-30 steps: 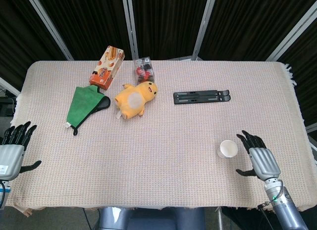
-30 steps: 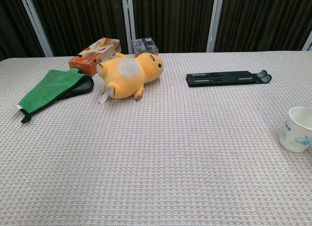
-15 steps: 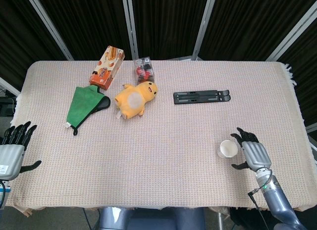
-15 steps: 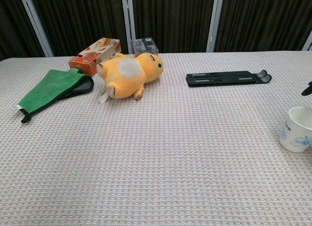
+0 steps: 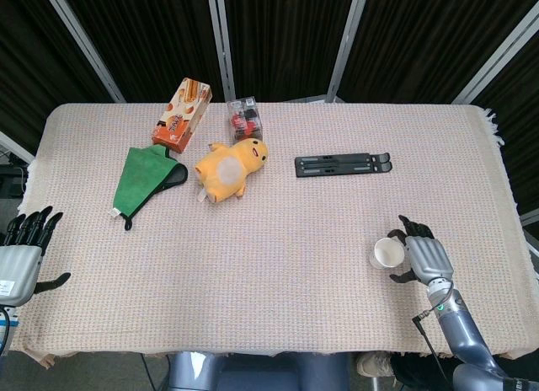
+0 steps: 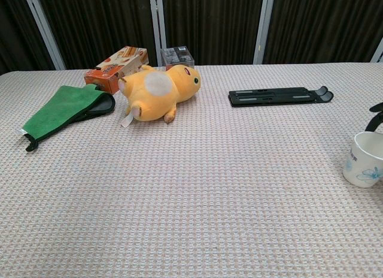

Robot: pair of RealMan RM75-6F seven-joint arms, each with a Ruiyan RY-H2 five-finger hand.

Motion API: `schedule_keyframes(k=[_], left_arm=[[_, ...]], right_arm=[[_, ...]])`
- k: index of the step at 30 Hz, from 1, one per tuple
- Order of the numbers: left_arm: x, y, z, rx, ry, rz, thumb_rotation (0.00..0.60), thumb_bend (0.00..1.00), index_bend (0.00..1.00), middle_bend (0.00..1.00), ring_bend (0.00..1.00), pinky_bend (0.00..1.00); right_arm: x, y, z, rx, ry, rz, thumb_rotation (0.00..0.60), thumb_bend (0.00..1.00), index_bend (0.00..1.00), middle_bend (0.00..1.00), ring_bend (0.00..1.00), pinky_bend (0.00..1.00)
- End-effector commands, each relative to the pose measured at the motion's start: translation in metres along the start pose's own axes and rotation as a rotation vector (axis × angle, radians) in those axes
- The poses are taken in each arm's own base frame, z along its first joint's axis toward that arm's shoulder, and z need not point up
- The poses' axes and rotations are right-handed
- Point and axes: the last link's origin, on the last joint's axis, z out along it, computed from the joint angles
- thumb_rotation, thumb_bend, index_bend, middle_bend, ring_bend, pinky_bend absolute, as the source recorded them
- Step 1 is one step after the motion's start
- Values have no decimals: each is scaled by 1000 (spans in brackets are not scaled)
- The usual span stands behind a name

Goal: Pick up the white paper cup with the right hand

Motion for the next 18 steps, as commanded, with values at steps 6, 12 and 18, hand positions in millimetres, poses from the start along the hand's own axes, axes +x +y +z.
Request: schedule_keyframes(k=[6,12,18], left_arm=[[0,0,0,0,0,1,600,0,0,0,0,0],[0,0,0,1,0,1,600,0,0,0,0,0],[0,0,0,0,0,1,600,0,0,0,0,0]], right_arm=[[-1,-6,3,8,29,22,600,226,413,123,0,0],[1,-13,4,18,57,52,600,232,448,150,0,0],[3,-22,4,31,63,107,600,231,451,152,0,0]])
